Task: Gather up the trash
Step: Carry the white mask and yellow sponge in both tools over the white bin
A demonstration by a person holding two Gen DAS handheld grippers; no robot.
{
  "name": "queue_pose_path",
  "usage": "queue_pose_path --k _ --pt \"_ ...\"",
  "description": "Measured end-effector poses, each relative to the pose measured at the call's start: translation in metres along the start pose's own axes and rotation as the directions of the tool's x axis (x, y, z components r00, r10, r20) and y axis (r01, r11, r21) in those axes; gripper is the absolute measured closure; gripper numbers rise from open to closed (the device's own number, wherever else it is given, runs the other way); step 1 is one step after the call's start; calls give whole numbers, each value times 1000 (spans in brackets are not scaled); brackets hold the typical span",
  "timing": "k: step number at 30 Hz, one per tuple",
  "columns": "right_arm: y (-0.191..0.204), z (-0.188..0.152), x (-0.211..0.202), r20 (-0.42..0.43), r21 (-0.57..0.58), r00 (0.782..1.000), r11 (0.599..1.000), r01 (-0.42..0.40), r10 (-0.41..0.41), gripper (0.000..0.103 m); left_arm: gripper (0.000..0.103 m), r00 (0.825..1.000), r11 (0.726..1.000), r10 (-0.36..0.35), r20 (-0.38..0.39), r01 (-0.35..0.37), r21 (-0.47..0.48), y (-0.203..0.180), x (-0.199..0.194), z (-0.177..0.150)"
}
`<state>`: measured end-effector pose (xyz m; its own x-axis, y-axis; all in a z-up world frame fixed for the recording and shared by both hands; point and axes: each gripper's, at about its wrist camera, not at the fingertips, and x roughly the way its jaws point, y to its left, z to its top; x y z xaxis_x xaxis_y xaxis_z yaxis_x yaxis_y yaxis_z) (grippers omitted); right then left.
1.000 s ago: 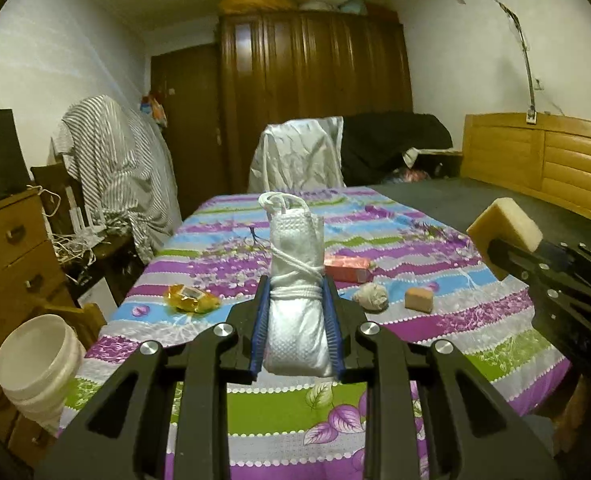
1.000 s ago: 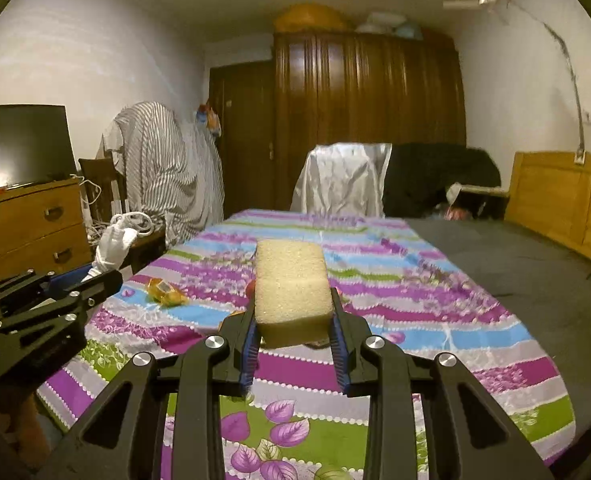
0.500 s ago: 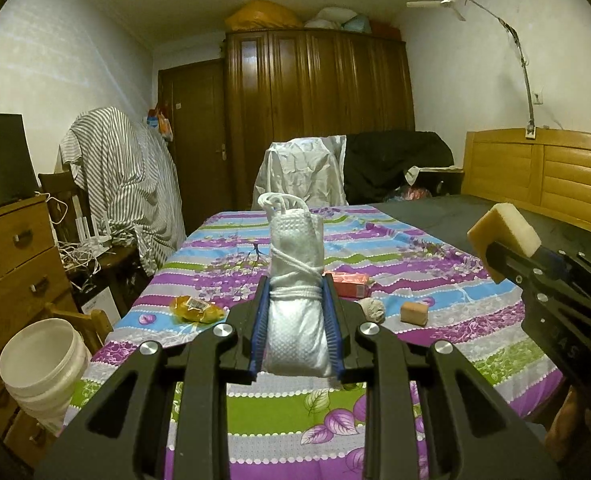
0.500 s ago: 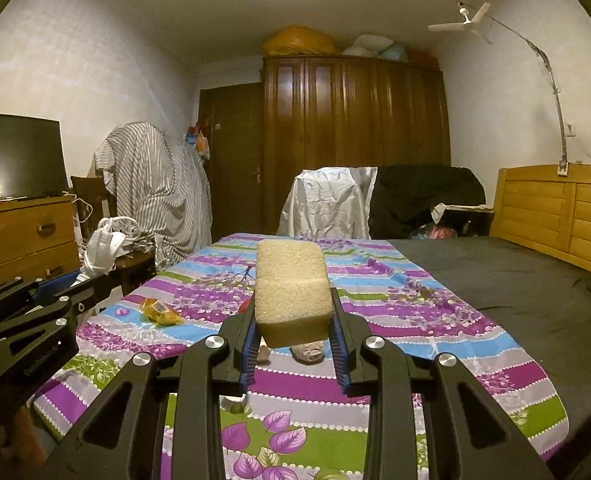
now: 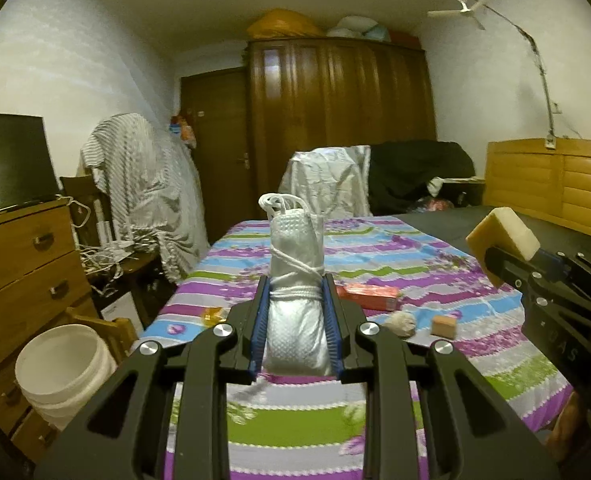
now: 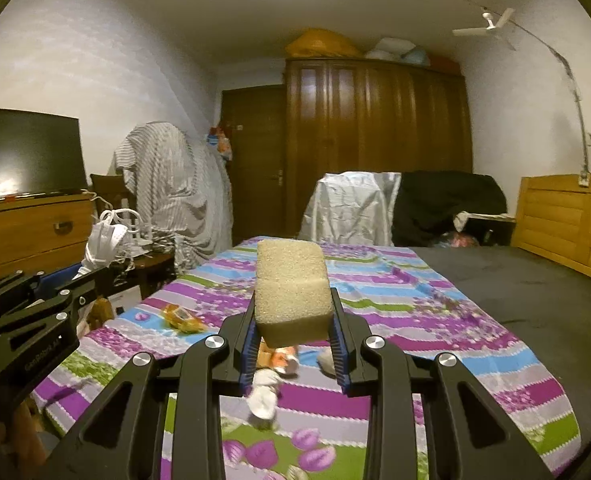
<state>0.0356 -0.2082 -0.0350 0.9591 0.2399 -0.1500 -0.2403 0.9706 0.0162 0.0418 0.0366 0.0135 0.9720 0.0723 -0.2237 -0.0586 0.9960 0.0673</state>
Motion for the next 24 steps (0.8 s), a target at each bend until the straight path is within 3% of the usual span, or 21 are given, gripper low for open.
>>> queue_pose_path --k 7,14,20,24 --pt "40 25 37 13 -25 995 995 -98 98 71 79 995 994 102 13 -102 -27 41 1 10" --pt "100 52 72 27 -54 980 979 -197 199 71 79 977 975 215 8 -214 -66 92 1 15" --pt "167 73 100 17 -80 953 950 -300 303 71 79 951 948 308 -1 -307 -88 143 -2 21" --pt "223 85 119 -9 -108 922 917 -385 386 71 79 930 925 367 -18 -367 -100 178 -4 23"
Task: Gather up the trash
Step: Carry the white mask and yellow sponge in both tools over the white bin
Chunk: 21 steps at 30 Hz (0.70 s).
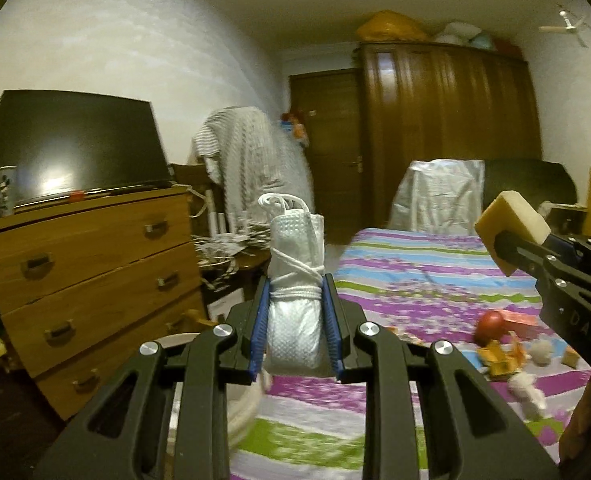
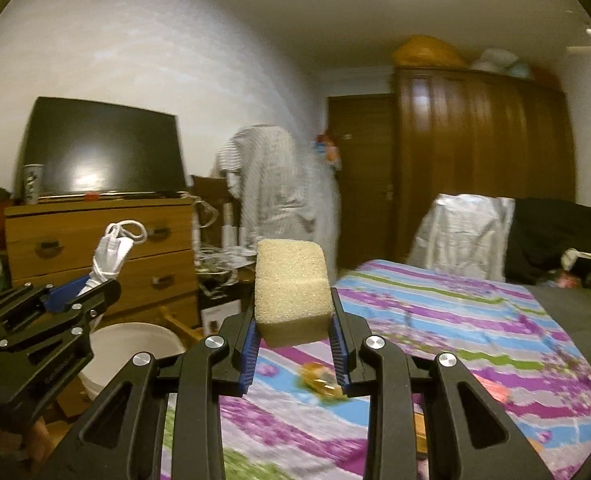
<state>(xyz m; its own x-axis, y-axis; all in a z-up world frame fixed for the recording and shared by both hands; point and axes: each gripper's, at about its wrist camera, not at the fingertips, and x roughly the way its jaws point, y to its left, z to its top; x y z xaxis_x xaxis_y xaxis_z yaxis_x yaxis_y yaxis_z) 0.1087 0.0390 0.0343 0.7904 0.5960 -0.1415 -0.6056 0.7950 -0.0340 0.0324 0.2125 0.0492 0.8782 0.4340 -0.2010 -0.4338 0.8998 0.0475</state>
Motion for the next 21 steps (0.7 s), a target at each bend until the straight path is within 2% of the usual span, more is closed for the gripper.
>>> queue_pose_path --k 7,11,15,21 --pt "67 24 73 -66 -24 990 991 -128 126 71 79 995 996 84 -62 -86 -25 55 25 0" --pt "105 33 121 -127 -18 973 980 -198 195 71 79 987 992 113 -118 -118 -36 81 44 -5" --pt "141 32 174 -214 -5 941 963 -269 262 71 79 977 990 127 -173 -135 -36 104 70 -9" --pt "186 11 252 -374 30 867 939 -342 328 71 79 953 989 115 -280 -136 -58 136 101 -24"
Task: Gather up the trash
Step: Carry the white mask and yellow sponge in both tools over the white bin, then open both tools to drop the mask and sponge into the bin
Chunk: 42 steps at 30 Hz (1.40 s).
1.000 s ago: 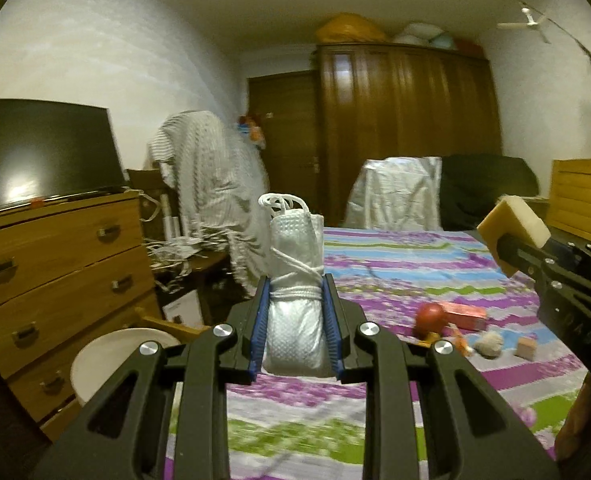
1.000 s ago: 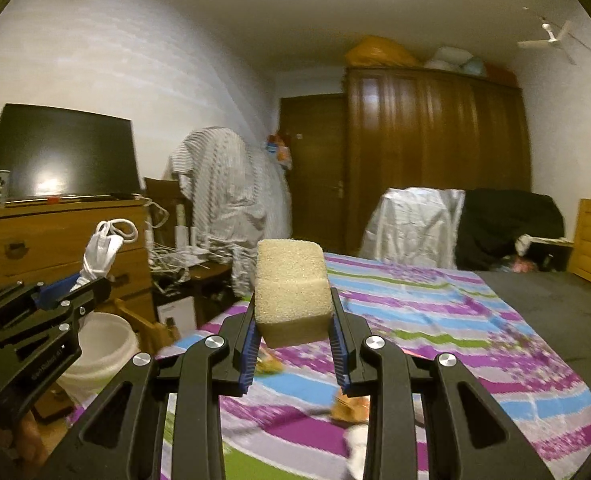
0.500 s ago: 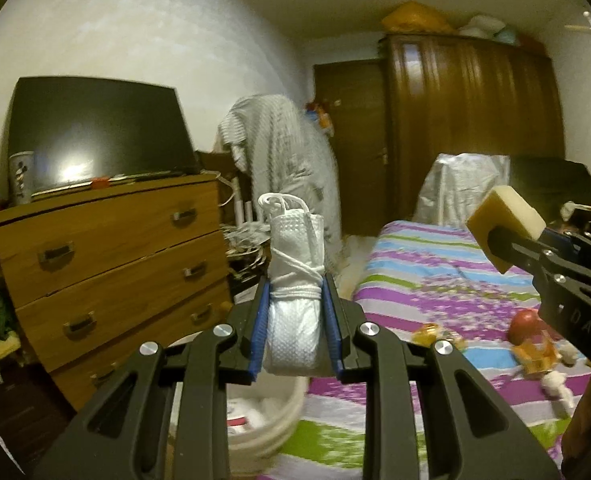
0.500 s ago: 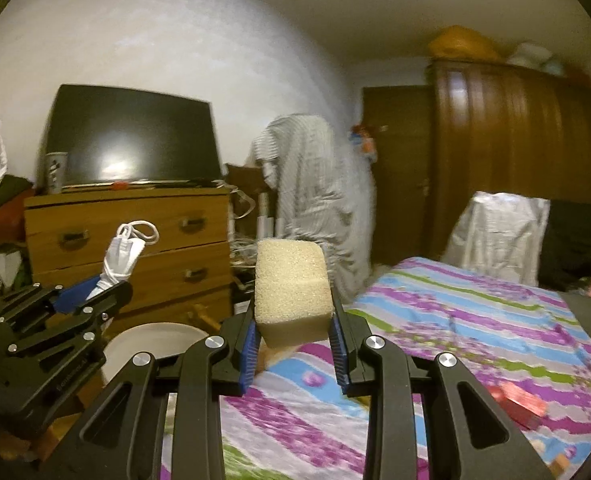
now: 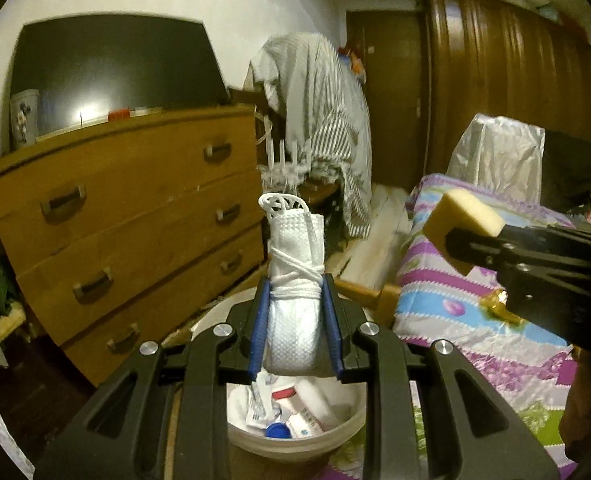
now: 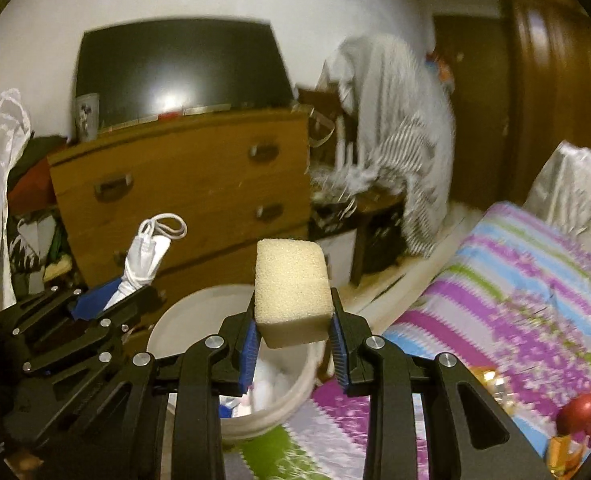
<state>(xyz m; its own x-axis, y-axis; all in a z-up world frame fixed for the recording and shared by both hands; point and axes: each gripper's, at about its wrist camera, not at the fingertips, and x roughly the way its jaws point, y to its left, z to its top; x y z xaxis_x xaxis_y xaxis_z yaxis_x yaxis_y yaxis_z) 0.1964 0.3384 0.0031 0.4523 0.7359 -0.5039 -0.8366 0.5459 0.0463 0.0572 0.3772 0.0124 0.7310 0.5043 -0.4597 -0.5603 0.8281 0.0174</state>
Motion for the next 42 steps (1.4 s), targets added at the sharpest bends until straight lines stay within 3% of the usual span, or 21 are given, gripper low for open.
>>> queue_pose_path --k 5,12,20,30,31,33,35,42 --pt "4 0 61 -127 14 990 999 -51 52 71 79 994 1000 -11 -111 11 1 18 38 -7" --pt "-1 -12 121 -269 46 958 995 -89 98 71 79 967 996 -63 -247 47 -69 43 84 -23" --pt "-4 -24 148 -317 56 942 994 -98 111 71 79 950 995 -78 -303 56 -82 54 107 -35" --pt "-9 -30 152 -330 63 937 993 -103 118 71 78 949 995 -77 -307 55 -81 57 111 -36" --pt "-10 -30 152 -329 66 937 992 -106 122 71 77 948 996 -72 -311 50 -78 57 113 -37" --pt "-12 -30 152 -325 75 937 992 -106 125 64 50 947 997 -56 -316 35 -70 59 116 -39" --pt "-17 -29 148 -308 92 942 990 -107 131 52 36 951 998 -34 -307 16 -62 61 116 -40" --pt "-28 -27 139 -286 121 949 988 -99 130 50 33 949 998 -22 -314 1 -69 66 114 -46"
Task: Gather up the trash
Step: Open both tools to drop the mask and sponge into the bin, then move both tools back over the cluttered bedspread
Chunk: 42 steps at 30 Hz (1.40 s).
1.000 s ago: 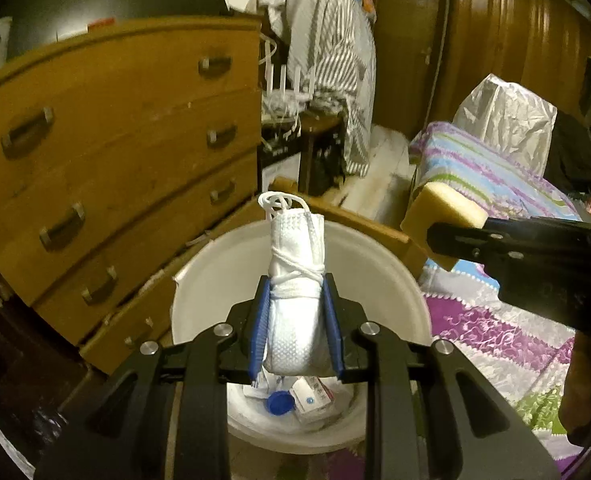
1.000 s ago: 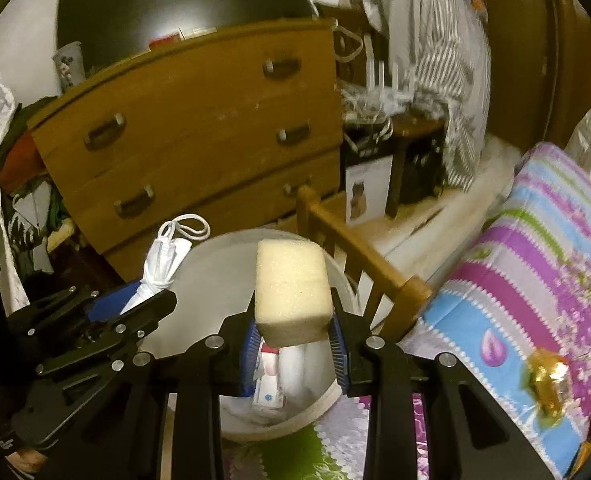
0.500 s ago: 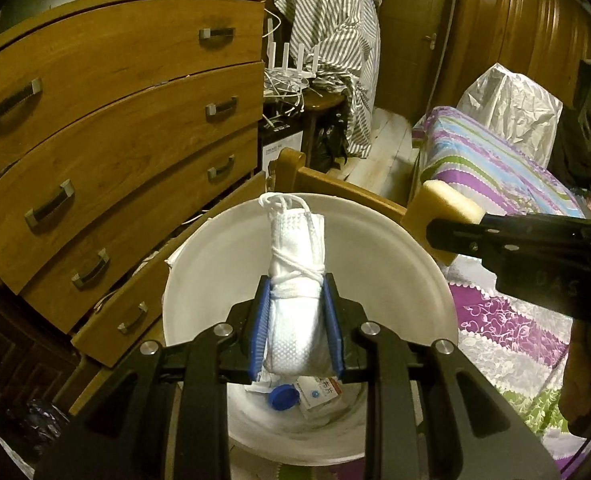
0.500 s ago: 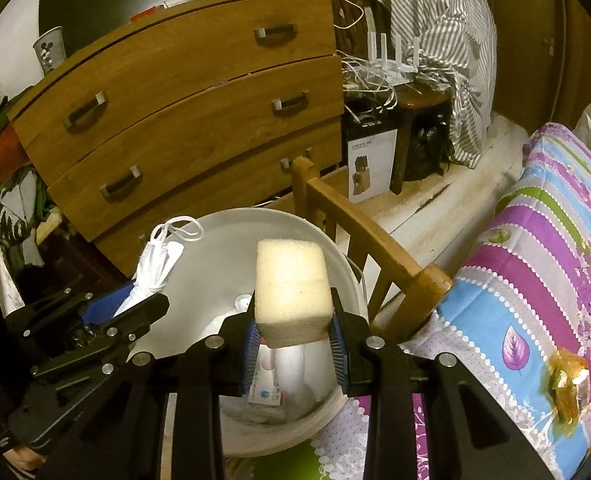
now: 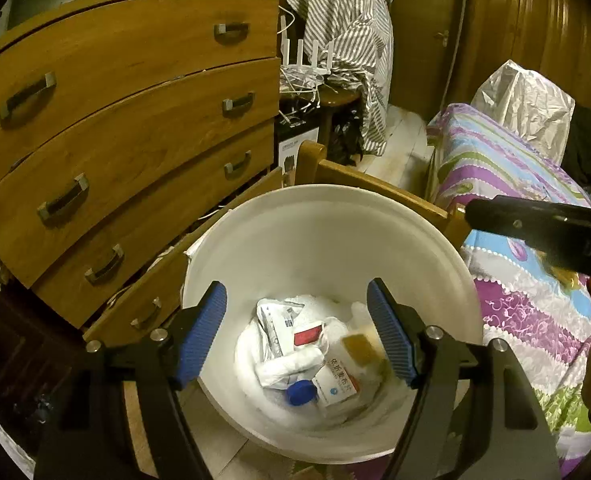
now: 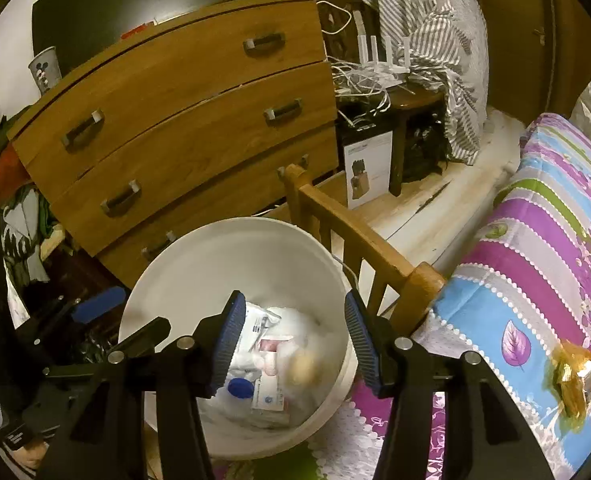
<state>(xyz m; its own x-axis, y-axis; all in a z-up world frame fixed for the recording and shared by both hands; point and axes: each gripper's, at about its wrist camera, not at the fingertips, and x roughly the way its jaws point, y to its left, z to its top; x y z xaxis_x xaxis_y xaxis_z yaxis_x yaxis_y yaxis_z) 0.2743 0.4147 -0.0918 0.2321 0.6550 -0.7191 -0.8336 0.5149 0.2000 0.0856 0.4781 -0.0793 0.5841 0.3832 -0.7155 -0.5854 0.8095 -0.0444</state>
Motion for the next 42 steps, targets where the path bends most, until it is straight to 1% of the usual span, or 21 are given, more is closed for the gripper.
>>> queue_pose_path --k 7,11,12,14,18,20,23,26,29,30,32,35,36,38,40,42 --pt "-3 -10 -20 27 13 1000 1000 3 -4 50 33 1000 1000 -7 17 7 1 -2 -13 -1" --pt "-2 -26 -47 71 -4 997 1000 22 -22 48 33 999 1000 -16 32 15 16 -10 -26 -3" --pt "-1 -32 -59 93 -13 995 999 33 -31 46 33 999 1000 -22 37 22 22 -14 -30 -4" --pt "-1 -48 -82 136 -28 990 998 51 -47 41 33 998 998 -44 46 43 35 -24 -39 -9" --pt "-9 -94 -138 221 -31 972 995 94 -85 31 33 995 993 -94 38 91 77 -52 -47 -22" --pt "-19 -125 -167 249 -9 963 994 113 -107 30 33 992 986 -127 22 124 113 -75 -50 -30" --pt "-42 -167 -198 265 44 953 989 138 -145 30 33 985 973 -173 -5 172 152 -104 -52 -43" --pt "-78 -222 -230 261 134 942 975 179 -209 30 33 974 951 -226 -37 228 208 -145 -56 -59" --pt "-118 -278 -257 226 242 935 945 219 -274 30 33 963 930 -261 -67 270 249 -178 -57 -72" --pt "-134 -301 -269 208 284 929 928 241 -306 30 33 958 920 -276 -78 286 266 -192 -59 -78" --pt "-155 -334 -286 185 336 923 904 264 -338 30 33 949 902 -300 -97 316 294 -215 -62 -88" --pt "-174 -373 -307 172 388 911 876 287 -375 30 33 930 861 -340 -139 368 351 -260 -69 -105" --pt "-183 -389 -320 172 415 904 861 293 -391 30 33 923 848 -352 -154 384 366 -273 -70 -110" --pt "-196 -411 -334 172 453 895 840 299 -411 30 33 907 820 -377 -189 422 388 -299 -72 -118" --pt "-207 -427 -345 174 484 888 822 299 -426 30 34 896 796 -390 -214 444 412 -321 -75 -126" --pt "-219 -444 -354 176 515 883 805 295 -436 29 33 877 763 -411 -251 481 431 -349 -76 -135"
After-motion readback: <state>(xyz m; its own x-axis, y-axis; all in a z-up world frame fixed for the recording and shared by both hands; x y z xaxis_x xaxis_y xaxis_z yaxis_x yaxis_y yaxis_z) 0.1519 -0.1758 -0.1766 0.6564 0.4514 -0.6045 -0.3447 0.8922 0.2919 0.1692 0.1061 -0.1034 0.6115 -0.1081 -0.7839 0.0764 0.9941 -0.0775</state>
